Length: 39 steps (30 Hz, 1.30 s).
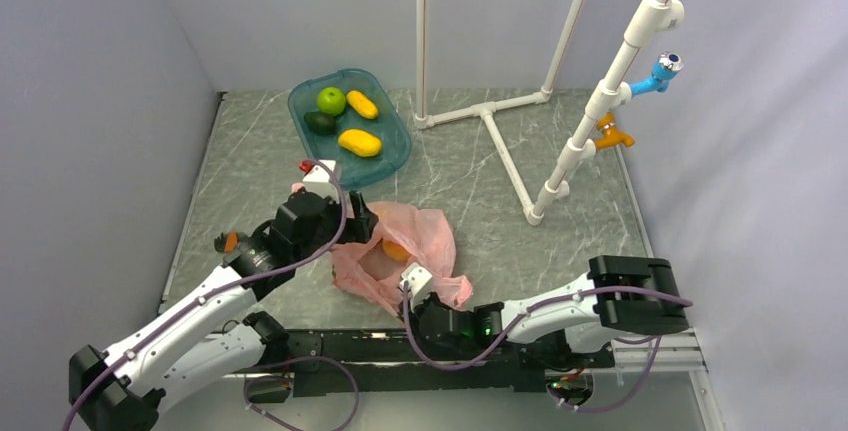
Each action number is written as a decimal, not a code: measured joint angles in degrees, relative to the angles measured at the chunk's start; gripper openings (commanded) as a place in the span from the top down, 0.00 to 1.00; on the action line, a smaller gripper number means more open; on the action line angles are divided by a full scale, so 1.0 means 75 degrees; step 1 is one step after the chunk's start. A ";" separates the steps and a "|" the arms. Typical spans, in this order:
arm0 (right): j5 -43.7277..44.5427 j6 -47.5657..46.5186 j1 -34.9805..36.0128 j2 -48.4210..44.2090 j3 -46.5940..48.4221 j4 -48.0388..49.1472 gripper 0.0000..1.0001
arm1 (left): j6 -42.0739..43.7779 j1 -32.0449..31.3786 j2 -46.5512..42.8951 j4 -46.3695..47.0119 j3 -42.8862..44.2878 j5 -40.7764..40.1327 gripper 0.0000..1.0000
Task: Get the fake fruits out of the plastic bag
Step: Adjust the plastic bag at the center of the board, then take out the fake fruit from the plastic bag.
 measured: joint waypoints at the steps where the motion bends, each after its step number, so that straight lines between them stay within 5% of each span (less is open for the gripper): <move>1: 0.0000 0.0009 -0.0012 -0.0052 0.0029 -0.0082 0.65 | 0.0000 0.0035 -0.0076 -0.0023 0.0000 0.0160 0.12; 9: 0.0038 0.0111 -0.0460 -0.1145 0.0898 -0.1591 0.19 | -0.0082 0.0111 0.0003 -0.0734 0.0009 0.1518 0.07; 14: 0.0271 0.0076 -0.0880 -0.2174 0.1629 -0.2827 0.02 | -0.0277 0.0114 -0.0694 -0.0866 0.0009 0.2396 0.05; 24: 0.0405 -0.0711 -0.1888 -0.2903 0.2646 -0.4473 0.01 | -0.0714 0.0111 -0.1352 -0.0664 0.0003 0.4237 0.06; 29: 0.0219 -0.1061 -0.2314 -0.2777 0.2643 -0.4855 0.03 | -0.0781 -0.0044 -0.1241 -0.0332 -0.0131 0.4762 0.18; 36: -0.0592 -0.1297 -0.2984 -0.2559 0.2186 -0.4578 0.16 | -0.0938 -0.1649 -0.0396 0.0020 -0.0277 0.3544 0.27; 39: -0.0970 -0.1306 -0.3031 -0.2468 0.1891 -0.4334 0.11 | -0.1087 -0.1964 -0.0338 0.0361 -0.0606 0.2900 0.24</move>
